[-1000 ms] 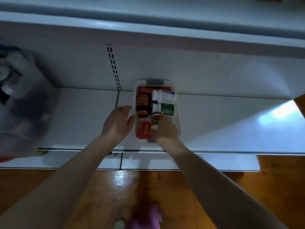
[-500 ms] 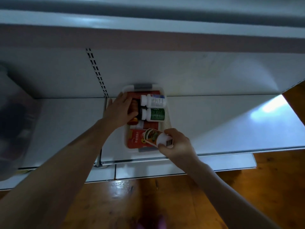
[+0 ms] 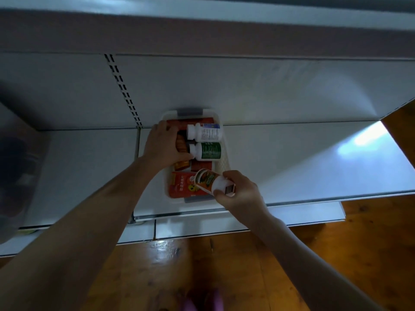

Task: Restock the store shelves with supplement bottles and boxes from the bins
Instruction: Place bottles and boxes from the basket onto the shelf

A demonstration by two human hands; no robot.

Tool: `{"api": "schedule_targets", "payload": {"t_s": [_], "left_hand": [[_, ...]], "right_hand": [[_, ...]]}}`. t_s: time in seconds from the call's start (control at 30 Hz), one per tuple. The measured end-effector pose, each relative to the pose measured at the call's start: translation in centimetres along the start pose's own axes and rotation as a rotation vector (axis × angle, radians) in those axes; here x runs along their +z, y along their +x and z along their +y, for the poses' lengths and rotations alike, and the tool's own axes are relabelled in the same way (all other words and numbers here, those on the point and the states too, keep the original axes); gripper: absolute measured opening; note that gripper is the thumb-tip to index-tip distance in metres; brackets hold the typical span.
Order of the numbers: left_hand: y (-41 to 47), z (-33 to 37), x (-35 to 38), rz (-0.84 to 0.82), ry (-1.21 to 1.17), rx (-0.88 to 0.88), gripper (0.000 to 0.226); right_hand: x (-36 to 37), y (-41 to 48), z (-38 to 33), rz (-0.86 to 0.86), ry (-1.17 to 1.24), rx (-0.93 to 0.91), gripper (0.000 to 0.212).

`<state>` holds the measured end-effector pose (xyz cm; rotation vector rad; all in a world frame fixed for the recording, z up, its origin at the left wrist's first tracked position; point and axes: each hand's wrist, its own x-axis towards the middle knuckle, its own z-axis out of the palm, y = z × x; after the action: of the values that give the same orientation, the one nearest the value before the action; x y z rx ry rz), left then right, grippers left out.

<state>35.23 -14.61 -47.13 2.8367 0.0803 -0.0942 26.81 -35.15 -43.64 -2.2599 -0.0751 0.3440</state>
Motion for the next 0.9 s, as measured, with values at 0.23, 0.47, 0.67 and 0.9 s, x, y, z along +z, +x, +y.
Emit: {"api": "schedule_targets", "payload": {"t_s": [0.23,0.47,0.67,0.9], "left_hand": [[-3.1,0.9,-0.3,0.143,-0.445,-0.077,0.071],[-7.9,1.7,-3.2,0.147,-0.659,-0.311,0.090],[-15.4,5.3,-8.1,0.076,-0.915,-0.539,0.077],[-23.8,8.5,-14.8,0.069,-1.228,-0.729,0.058]], "right_hand": [[0.0,-0.4,-0.5,0.011,0.019,0.008,0.037],[-1.2,-2.8,-1.8,0.051,-0.016,0.050,0.037],[-4.9,-7.6,-3.8,-0.090,-0.061,0.095,0.038],[-9.5,-13.6,-8.6,-0.223,-0.022,0.096,0.031]]}}
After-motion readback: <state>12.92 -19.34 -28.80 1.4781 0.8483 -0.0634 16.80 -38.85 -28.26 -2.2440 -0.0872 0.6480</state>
